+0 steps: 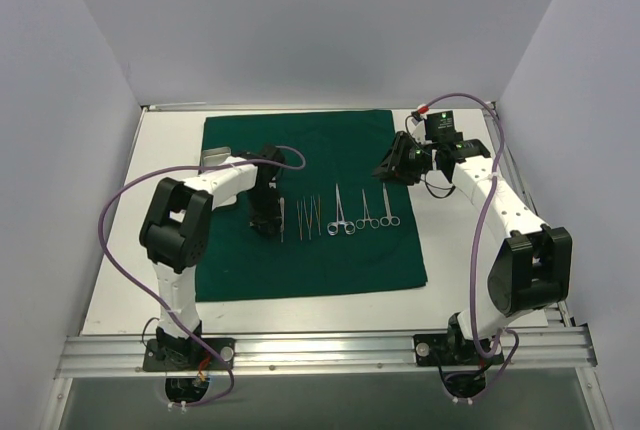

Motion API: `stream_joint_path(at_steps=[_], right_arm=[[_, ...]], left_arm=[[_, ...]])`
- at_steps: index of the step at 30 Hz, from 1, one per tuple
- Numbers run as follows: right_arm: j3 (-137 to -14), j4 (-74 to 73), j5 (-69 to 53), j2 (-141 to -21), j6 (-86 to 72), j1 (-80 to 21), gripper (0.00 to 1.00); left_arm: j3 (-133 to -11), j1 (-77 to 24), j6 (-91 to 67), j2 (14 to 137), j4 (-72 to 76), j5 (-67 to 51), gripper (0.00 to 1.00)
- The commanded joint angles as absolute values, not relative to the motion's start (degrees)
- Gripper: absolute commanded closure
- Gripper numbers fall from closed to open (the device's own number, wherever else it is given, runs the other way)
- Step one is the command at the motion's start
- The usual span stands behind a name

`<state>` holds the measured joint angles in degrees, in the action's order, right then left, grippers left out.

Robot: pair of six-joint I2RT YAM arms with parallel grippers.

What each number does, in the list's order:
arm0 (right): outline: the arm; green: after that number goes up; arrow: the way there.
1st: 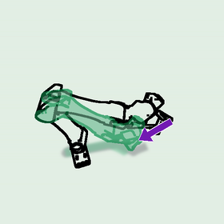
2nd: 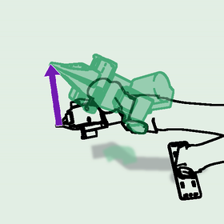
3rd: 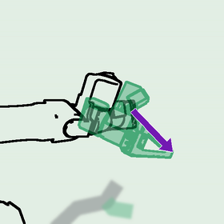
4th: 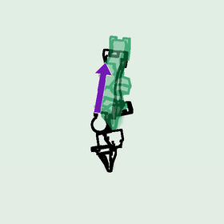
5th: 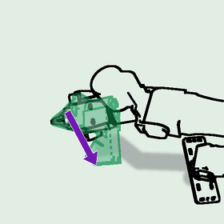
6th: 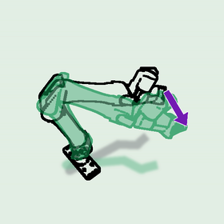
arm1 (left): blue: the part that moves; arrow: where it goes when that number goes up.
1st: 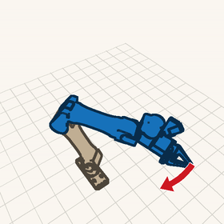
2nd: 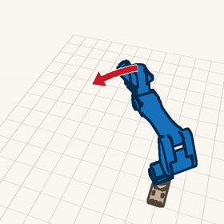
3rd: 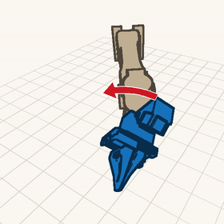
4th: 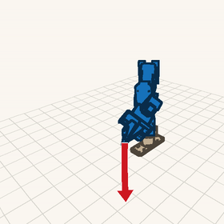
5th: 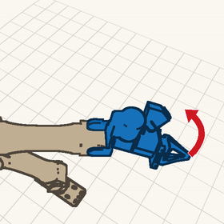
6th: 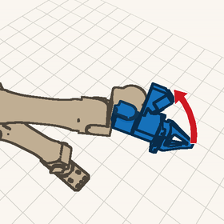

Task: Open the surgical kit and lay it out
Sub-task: Place the medical item in the surgical kit, then reset both arms

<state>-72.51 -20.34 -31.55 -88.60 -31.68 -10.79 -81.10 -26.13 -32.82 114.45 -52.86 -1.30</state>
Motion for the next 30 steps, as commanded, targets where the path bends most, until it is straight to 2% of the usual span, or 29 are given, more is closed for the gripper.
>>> stream_joint_path(at_steps=[1,4,7,10,11,13,16,17,18,19,26,30], right_arm=[[-72.7,-19.8,-32.4,-87.4,-32.0,-10.2,0.69],[-72.7,-19.9,-32.3,-87.6,-31.6,-10.2,0.69],[-72.8,-20.1,-32.3,-87.8,-31.2,-10.2,0.68],[-72.9,-20.8,-32.2,-88.2,-30.6,-10.2,0.62],[-72.9,-20.8,-32.0,-88.2,-30.5,-10.2,0.54],[-73.3,-20.9,-31.6,-88.0,-30.2,-10.3,0.47],[-72.7,-20.4,-31.4,-87.5,-30.3,-10.3,0.24],[-72.4,-20.1,-31.6,-87.5,-30.3,-10.3,0.01],[-72.0,-19.8,-31.9,-87.4,-30.3,-10.3,0.0],[-71.1,-19.4,-32.0,-87.4,-30.5,-10.4,0.0],[-61.0,-9.2,-34.8,-84.3,-33.7,-10.9,0.0],[-54.4,-0.8,-36.8,-82.5,-37.3,-10.9,0.0]], left_arm=[[-82.7,-25.9,-33.2,112.5,-51.6,-2.2,0.54],[-83.1,-25.8,-33.2,111.0,-52.4,-2.3,0.51],[-84.1,-25.8,-33.2,108.6,-54.0,-2.4,0.43],[-85.2,-25.5,-33.2,105.1,-55.8,-2.0,0.35],[-85.9,-25.3,-33.0,103.1,-56.1,-2.2,0.31],[-86.9,-25.1,-33.0,101.3,-57.6,-2.5,0.28],[-88.1,-24.6,-33.0,97.3,-58.2,-4.2,0.22],[-87.7,-24.4,-33.2,95.2,-58.1,-5.4,0.21],[-87.3,-23.7,-33.7,94.1,-57.1,-6.8,0.2],[-86.4,-23.4,-33.7,93.0,-55.7,-8.5,0.06],[-73.1,-19.9,-38.3,80.2,-41.5,-22.8,0.06],[-60.5,-16.4,-45.2,73.0,-24.7,-32.3,0.06]])
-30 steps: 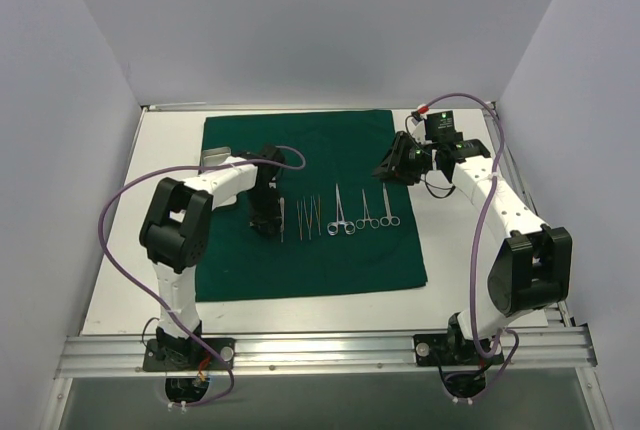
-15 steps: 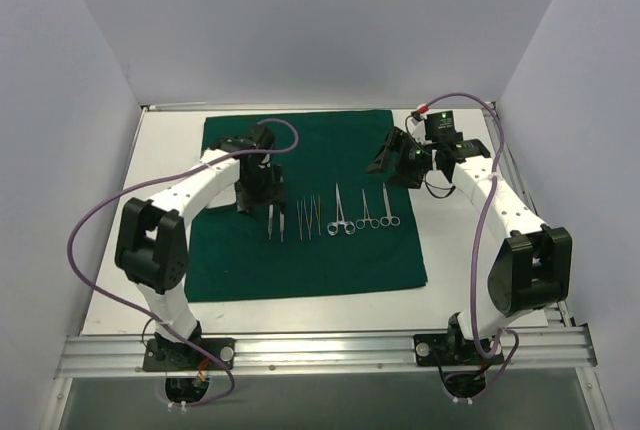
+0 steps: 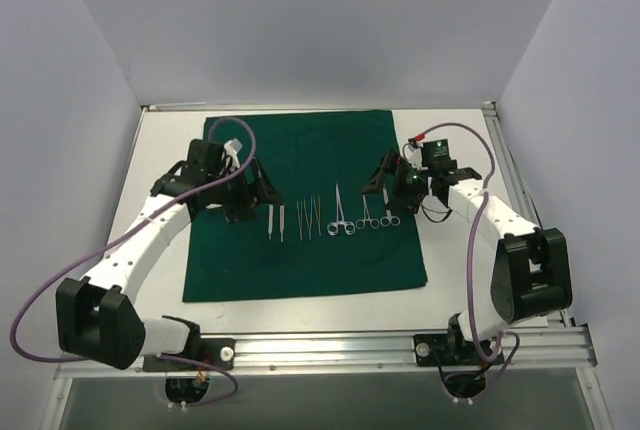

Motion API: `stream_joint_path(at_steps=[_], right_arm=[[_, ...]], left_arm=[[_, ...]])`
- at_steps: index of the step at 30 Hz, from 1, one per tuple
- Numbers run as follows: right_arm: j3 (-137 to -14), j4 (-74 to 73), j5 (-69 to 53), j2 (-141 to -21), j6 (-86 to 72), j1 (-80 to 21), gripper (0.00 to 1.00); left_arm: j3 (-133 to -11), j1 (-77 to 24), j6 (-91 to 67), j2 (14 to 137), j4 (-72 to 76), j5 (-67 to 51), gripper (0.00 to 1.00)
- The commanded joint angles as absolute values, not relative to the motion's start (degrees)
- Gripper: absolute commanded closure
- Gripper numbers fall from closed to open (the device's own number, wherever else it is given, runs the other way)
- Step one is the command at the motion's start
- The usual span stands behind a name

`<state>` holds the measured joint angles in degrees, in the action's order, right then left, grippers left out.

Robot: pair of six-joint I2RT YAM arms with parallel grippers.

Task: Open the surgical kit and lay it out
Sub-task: Reset both arms

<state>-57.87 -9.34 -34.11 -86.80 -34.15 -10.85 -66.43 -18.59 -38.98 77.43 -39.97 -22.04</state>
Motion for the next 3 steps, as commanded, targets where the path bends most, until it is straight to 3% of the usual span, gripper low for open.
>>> stream_joint_path(at_steps=[1,3], right_arm=[[-52.7,5.3,-38.0,-81.1,-38.0,-11.5,0.0],[-47.8,11.0,-36.9,-78.8,-39.4,-12.1,0.0]], left_arm=[[-54.9,-14.6,-47.4,71.5,-20.5,-37.0,0.06],[-49.1,-13.4,-55.3,67.1,-5.0,-41.7,0.06]])
